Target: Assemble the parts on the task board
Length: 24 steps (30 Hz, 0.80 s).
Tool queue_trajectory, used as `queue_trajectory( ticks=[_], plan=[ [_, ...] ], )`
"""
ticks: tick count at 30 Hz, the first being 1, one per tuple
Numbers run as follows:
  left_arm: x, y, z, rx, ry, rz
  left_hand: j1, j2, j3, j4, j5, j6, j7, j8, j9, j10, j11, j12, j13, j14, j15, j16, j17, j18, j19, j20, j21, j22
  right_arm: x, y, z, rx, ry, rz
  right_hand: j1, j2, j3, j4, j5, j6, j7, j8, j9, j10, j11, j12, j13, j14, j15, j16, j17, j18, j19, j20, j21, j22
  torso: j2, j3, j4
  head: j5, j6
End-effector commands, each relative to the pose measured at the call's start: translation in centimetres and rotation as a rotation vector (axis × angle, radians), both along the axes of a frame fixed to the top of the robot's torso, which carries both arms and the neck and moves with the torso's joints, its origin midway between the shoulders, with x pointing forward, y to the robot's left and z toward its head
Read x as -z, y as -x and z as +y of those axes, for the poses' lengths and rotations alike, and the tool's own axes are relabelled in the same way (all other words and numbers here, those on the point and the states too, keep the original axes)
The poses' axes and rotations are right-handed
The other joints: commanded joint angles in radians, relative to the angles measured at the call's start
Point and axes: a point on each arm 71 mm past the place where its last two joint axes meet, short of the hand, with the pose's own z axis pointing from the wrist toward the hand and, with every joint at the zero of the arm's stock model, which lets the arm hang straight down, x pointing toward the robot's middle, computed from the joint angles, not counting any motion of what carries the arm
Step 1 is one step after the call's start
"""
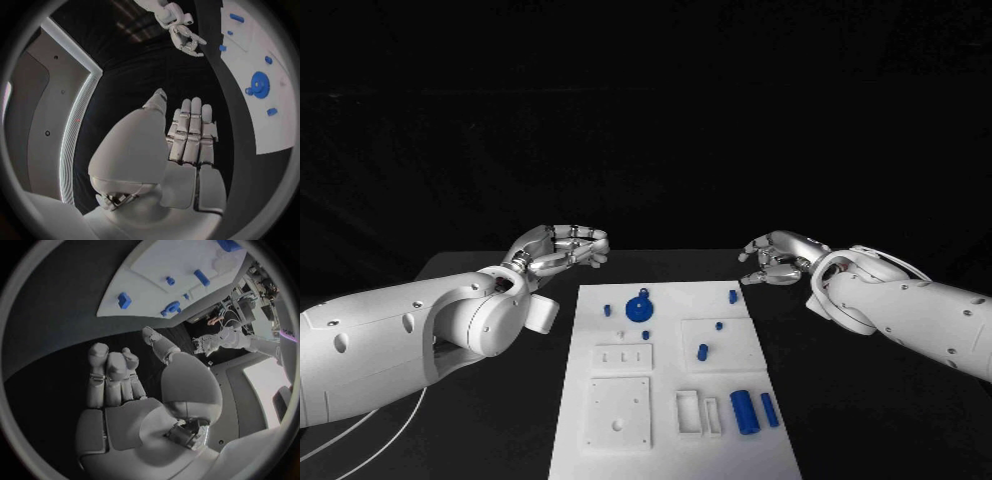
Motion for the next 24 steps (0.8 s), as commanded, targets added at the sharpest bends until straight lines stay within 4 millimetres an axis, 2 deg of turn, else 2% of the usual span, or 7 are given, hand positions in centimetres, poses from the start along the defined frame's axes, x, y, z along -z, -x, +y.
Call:
queue_trajectory(
  ticks=[1,2,3,6,11,14,24],
  plan=[
    [-0.2,0.0,-0.3,0.027,0.01,-0.013,-0.008,0.0,-0.001,-0.002,-0.005,0.007,0.016,0.002,0.001,-0.005,0.004,-0.004,-0.001,0.003,0.002,-0.007,0.002,0.006,-0.006,0.001,-0.003,-0.001,1.1,-0.1,-0.1,-0.018,-0.013,0.048,0.014,0.006,-0.004,0.0,-0.001,0.009,0.013,0.002,0.001,-0.006,0.0,0.006,0.0,-0.007,0.003,-0.006,0.001,0.046,-0.007,0.001,-0.004,0.016,-0.002,0.003,-0.0025,-0.011,0.0],
    [-0.2,0.0,-0.3,0.028,0.01,-0.013,-0.007,0.0,-0.001,-0.002,-0.005,0.007,0.016,0.002,0.001,-0.006,0.004,-0.004,-0.001,0.003,0.002,-0.007,0.002,0.006,-0.006,0.001,-0.003,-0.001,1.4,-0.2,-0.1,-0.014,-0.011,0.052,0.017,0.006,-0.004,0.0,0.0,0.009,0.013,0.002,0.0,-0.006,0.0,0.006,0.0,-0.007,0.003,-0.006,0.002,0.046,-0.007,0.001,-0.004,0.016,-0.002,0.003,-0.0022,-0.013,0.0],
    [-0.2,0.0,-0.3,0.028,0.01,-0.013,-0.007,0.0,-0.001,-0.002,-0.005,0.007,0.016,0.002,0.001,-0.006,0.005,-0.005,-0.001,0.003,0.002,-0.007,0.002,0.006,-0.007,0.001,-0.003,-0.001,1.6,-0.3,-0.2,-0.011,-0.009,0.056,0.019,0.007,-0.005,0.0,0.002,0.009,0.013,0.002,0.0,-0.007,0.0,0.006,0.0,-0.007,0.003,-0.006,0.002,0.046,-0.007,0.001,-0.004,0.016,-0.001,0.0047,-0.0022,-0.014,0.0],
    [-0.2,0.0,-0.4,0.03,0.01,-0.012,-0.007,0.0,-0.001,-0.002,-0.005,0.007,0.016,0.002,0.001,-0.007,0.005,-0.006,-0.001,0.002,0.003,-0.008,0.002,0.006,-0.007,0.001,-0.003,-0.001,2.4,-0.4,-0.2,-0.006,-0.004,0.071,0.025,0.008,-0.007,0.001,0.007,0.008,0.013,0.001,0.0,-0.008,0.001,0.006,0.0,-0.008,0.004,-0.007,0.002,0.046,-0.008,0.002,-0.004,0.016,0.0,0.002,-0.0003,-0.018,-0.002],
    [-0.2,0.0,-0.4,0.031,0.01,-0.012,-0.007,0.0,-0.001,-0.002,-0.005,0.007,0.016,0.002,0.001,-0.007,0.005,-0.006,-0.001,0.002,0.003,-0.008,0.003,0.005,-0.007,0.001,-0.004,-0.001,3.0,-0.7,0.0,-0.009,0.0,0.085,0.035,0.01,-0.012,0.0,0.016,0.006,0.014,-0.001,-0.002,-0.011,0.001,0.006,-0.001,-0.009,0.005,-0.008,0.003,0.046,-0.012,0.003,-0.005,0.016,0.001,0.0015,0.0023,-0.023,-0.004],
    [-0.2,0.0,-0.5,0.033,0.01,-0.011,-0.006,0.0,-0.001,-0.002,-0.005,0.007,0.016,0.002,0.001,-0.008,0.005,-0.007,-0.001,0.002,0.003,-0.009,0.003,0.005,-0.007,0.001,-0.004,-0.001,3.1,-0.7,0.3,-0.013,0.0,0.09,0.046,0.013,-0.012,-0.001,0.02,0.005,0.014,-0.002,-0.002,-0.013,0.002,0.007,-0.001,-0.01,0.005,-0.008,0.003,0.046,-0.014,0.004,-0.006,0.016,0.003,0.0031,0.0035,-0.025,-0.004],
    [-0.2,0.1,-0.4,0.033,0.009,-0.011,-0.006,0.001,-0.001,-0.002,-0.005,0.007,0.016,0.001,0.001,-0.008,0.006,-0.007,-0.001,0.001,0.003,-0.009,0.003,0.005,-0.008,0.001,-0.004,-0.001,4.1,-0.5,0.6,-0.028,0.009,0.124,0.063,0.019,-0.011,-0.001,0.037,0.007,0.012,-0.002,-0.004,-0.016,0.0,0.008,-0.001,-0.012,0.004,-0.009,0.004,0.046,-0.018,0.006,-0.006,0.017,0.005,0.0048,0.004,-0.023,-0.009]
  ],
)
